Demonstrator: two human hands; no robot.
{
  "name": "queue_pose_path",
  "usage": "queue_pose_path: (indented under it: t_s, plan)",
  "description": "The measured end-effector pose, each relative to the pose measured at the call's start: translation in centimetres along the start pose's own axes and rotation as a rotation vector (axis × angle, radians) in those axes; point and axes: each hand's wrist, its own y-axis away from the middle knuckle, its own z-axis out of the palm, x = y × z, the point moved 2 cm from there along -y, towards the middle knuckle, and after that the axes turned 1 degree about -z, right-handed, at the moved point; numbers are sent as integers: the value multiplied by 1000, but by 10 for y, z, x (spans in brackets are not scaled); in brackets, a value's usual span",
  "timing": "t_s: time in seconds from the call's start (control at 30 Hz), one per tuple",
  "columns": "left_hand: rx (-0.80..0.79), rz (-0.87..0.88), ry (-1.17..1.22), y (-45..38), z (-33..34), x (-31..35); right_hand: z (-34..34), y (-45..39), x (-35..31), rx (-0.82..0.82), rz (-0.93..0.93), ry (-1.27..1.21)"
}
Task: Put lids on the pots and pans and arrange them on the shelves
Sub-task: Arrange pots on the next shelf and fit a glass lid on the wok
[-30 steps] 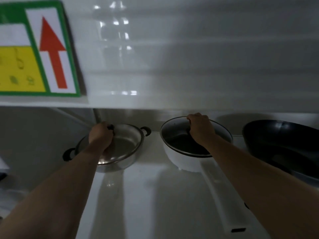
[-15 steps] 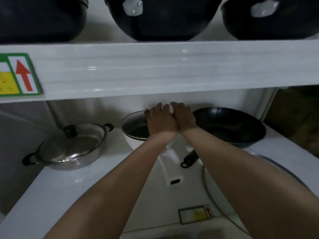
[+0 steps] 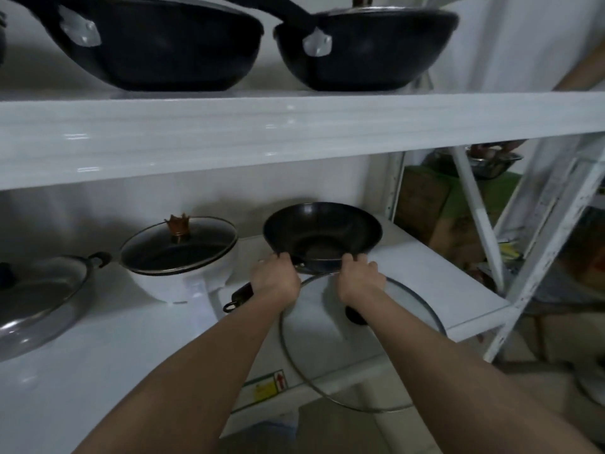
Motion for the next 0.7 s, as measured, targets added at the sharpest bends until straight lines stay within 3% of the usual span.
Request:
queue_pose_path:
  t_s: [0.17, 0.7]
  plan:
    - [7, -68, -27, -6, 9, 6, 22, 0, 29, -234, 58, 125]
    - [-29, -92, -97, 5, 20, 4, -19, 27, 72, -164, 46, 83]
